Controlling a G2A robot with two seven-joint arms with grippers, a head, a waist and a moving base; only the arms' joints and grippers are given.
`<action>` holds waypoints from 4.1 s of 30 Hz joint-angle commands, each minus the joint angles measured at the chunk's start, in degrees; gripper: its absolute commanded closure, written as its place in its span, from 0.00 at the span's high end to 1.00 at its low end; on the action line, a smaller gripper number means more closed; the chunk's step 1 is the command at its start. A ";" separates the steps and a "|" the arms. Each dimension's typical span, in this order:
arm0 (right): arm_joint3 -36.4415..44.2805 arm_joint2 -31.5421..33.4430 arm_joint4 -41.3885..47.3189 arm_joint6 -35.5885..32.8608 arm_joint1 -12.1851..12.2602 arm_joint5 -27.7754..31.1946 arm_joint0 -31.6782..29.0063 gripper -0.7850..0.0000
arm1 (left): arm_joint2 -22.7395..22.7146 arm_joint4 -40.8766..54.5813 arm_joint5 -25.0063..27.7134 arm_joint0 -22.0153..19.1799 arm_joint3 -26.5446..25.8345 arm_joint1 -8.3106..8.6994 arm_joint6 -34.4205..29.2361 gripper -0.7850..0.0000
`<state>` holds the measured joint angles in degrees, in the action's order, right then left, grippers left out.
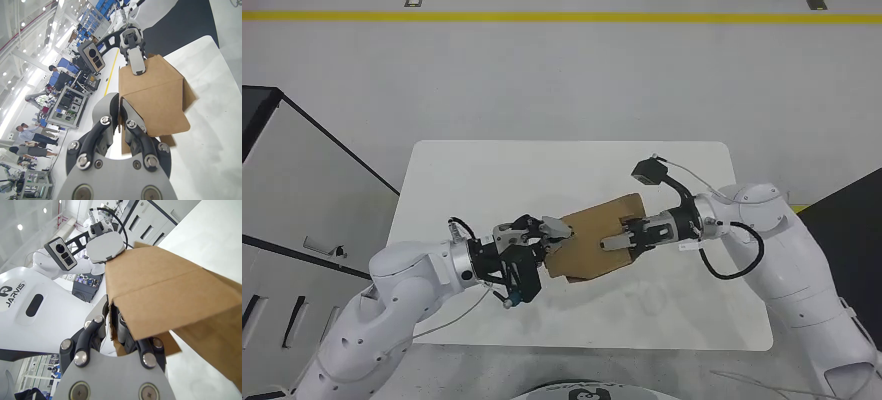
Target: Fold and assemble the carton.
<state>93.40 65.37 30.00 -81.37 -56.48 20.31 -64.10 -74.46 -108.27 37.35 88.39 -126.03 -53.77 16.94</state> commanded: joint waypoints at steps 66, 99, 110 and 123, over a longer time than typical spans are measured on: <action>-15.88 -9.56 50.25 -6.64 -4.11 -9.20 -0.82 0.00 | -17.14 21.38 4.41 5.85 -7.27 0.63 -1.97 0.00; -9.25 -0.76 33.47 -1.60 -2.51 -2.11 -3.45 0.00 | -12.95 41.90 12.36 -1.60 -8.61 1.02 -25.90 0.00; -6.50 0.43 28.11 2.35 -2.57 -1.68 -4.92 0.00 | -10.94 43.15 11.35 -2.26 -8.61 0.97 -27.85 0.00; -4.99 1.79 23.67 3.33 -2.71 -1.95 -6.03 0.00 | -7.50 46.33 8.67 -4.36 -8.37 0.86 -32.86 0.00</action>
<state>88.32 67.08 54.35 -78.28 -59.19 18.46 -70.09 -82.12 -62.16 46.18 84.26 -134.41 -52.89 -15.97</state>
